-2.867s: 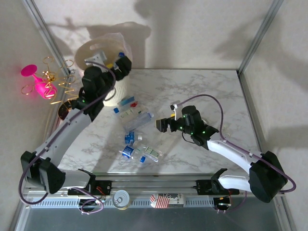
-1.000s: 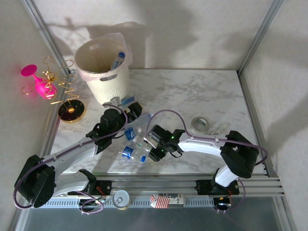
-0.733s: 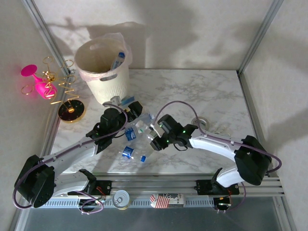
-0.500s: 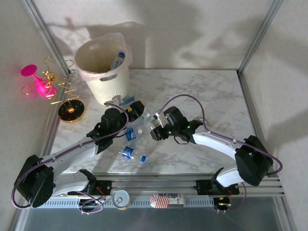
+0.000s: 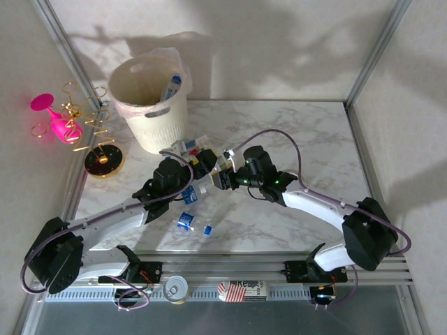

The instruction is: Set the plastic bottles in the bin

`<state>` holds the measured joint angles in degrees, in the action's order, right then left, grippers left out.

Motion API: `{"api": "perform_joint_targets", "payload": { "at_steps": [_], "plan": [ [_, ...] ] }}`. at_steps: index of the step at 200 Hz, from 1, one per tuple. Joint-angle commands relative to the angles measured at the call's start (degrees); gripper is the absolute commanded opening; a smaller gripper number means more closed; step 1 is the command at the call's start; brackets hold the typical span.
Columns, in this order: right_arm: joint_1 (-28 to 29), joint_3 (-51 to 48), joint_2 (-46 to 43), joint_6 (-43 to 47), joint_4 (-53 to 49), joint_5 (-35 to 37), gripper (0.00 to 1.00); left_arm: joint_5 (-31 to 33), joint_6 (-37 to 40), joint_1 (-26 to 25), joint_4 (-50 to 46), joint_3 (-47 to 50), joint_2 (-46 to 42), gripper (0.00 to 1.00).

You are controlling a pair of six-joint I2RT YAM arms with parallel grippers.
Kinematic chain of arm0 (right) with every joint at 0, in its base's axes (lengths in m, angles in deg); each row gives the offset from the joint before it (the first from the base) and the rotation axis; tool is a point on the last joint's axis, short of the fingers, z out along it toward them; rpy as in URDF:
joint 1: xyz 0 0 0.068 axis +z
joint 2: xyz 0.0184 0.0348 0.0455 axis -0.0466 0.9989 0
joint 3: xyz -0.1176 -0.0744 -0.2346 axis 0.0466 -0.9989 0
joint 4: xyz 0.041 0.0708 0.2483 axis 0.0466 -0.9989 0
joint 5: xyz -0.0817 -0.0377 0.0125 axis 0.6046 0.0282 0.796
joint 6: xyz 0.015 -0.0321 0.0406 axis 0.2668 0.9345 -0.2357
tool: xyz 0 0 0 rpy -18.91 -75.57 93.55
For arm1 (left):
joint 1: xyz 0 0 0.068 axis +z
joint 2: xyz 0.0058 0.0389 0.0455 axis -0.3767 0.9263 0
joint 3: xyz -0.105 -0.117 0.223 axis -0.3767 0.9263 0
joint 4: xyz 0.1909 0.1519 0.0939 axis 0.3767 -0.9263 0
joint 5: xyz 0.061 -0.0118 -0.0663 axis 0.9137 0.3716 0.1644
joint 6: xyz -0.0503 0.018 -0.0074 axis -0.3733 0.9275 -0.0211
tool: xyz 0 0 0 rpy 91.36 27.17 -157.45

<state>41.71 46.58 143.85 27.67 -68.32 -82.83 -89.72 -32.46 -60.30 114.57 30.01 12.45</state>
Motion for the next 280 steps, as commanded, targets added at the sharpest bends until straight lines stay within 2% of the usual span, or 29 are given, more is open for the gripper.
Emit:
{"api": "perform_joint_targets", "payload": {
  "at_steps": [1, 61, 92, 126, 152, 203, 245, 280],
  "plan": [
    [-0.09, -1.09, -1.57, -0.77, 5.13, -1.15, 0.48, -1.8, -1.15, -0.76, 3.23, -1.95, 0.9, 0.94],
    [-0.11, -1.48, -0.38, -0.17, 9.11, -3.06, 0.48, -2.92, -2.34, -1.55, 5.08, -2.68, 3.47, 0.88],
    [-0.1, -1.58, 0.0, -0.16, 9.28, -3.33, 0.48, -2.92, -2.11, -1.64, 5.18, -3.02, 3.65, 0.79],
    [-0.08, -1.83, -0.09, -0.01, 9.06, -3.04, 0.5, -2.74, -2.21, -1.64, 5.88, -2.95, 4.07, 0.64],
    [-0.13, -2.26, -0.33, -0.01, 8.84, -2.73, 0.53, -2.83, -2.47, -1.64, 6.41, -3.2, 4.69, 0.61],
    [-0.11, -5.28, -3.73, -0.38, 9.37, 0.34, 0.78, -1.51, 1.41, 0.34, 3.89, -7.3, 6.24, 0.58],
    [-0.41, -9.96, -9.02, -0.99, 11.51, 4.29, 0.98, -2.42, 6.35, 6.2, -0.21, -15.17, 8.12, 0.57],
    [-0.85, -12.97, -10.51, -2.3, 12.3, 8.25, 0.99, -2.09, 12.83, 11.92, -6.3, -26.1, 9.79, 0.57]
  ]
}}
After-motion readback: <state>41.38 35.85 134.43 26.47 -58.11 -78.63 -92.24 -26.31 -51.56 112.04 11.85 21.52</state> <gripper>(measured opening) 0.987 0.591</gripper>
